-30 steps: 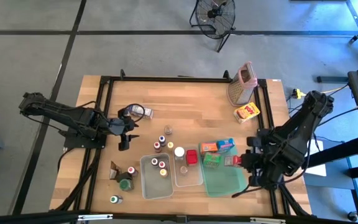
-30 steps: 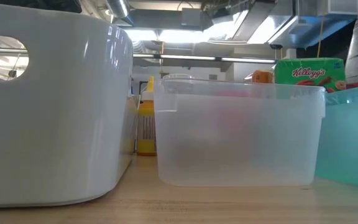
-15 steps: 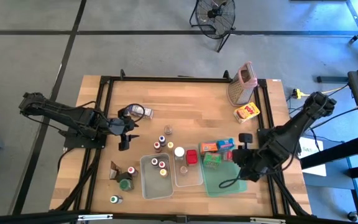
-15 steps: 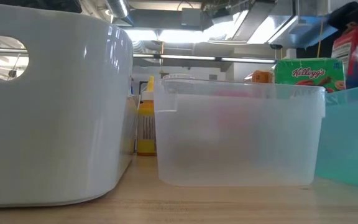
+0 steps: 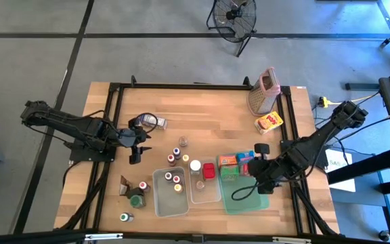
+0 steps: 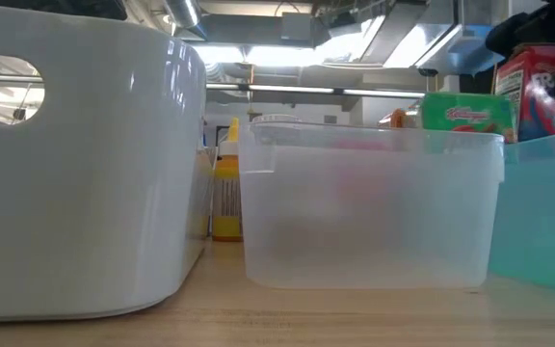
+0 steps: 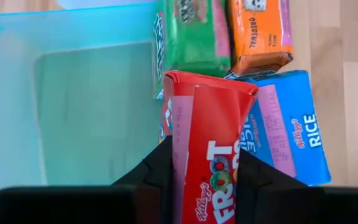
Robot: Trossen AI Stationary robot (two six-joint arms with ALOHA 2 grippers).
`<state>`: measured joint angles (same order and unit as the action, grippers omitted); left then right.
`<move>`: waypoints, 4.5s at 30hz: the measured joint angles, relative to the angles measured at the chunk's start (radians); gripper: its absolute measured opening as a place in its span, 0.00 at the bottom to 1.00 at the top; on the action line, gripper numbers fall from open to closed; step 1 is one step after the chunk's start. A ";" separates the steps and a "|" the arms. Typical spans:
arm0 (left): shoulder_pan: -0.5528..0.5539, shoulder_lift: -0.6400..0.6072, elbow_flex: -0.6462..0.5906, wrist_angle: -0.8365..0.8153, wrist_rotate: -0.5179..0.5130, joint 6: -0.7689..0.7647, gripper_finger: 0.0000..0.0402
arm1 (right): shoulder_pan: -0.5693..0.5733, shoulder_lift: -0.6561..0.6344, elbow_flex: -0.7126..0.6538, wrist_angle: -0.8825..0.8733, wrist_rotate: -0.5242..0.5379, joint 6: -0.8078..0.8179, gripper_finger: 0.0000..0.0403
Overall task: Pick & Place Kitchen Items
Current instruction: Put the red cereal box into the blue bin
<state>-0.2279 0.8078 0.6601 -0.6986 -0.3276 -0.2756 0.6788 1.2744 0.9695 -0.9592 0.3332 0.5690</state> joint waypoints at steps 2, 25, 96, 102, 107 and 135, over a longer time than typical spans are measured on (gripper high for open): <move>0.000 0.000 0.000 0.000 0.000 0.000 0.53 | -0.006 0.004 0.000 0.000 0.000 -0.015 0.24; 0.000 0.000 0.000 0.000 0.000 -0.003 0.53 | -0.090 0.072 -0.001 -0.009 -0.028 -0.001 0.34; 0.000 0.000 0.000 0.000 0.038 -0.002 0.53 | -0.097 0.042 0.006 -0.013 -0.029 0.018 0.43; 0.000 0.000 0.000 0.000 0.038 -0.002 0.53 | -0.128 0.042 0.006 -0.008 -0.024 0.019 0.43; 0.000 0.000 0.000 0.000 0.041 -0.002 0.53 | -0.153 0.042 0.006 -0.008 -0.024 0.014 0.43; 0.000 0.000 0.000 -0.001 0.068 0.000 0.53 | -0.161 0.042 0.006 0.007 -0.107 0.010 0.43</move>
<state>-0.2283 0.8078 0.6601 -0.6994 -0.2594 -0.2760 0.5175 1.3167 0.9752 -0.9520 0.2257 0.5786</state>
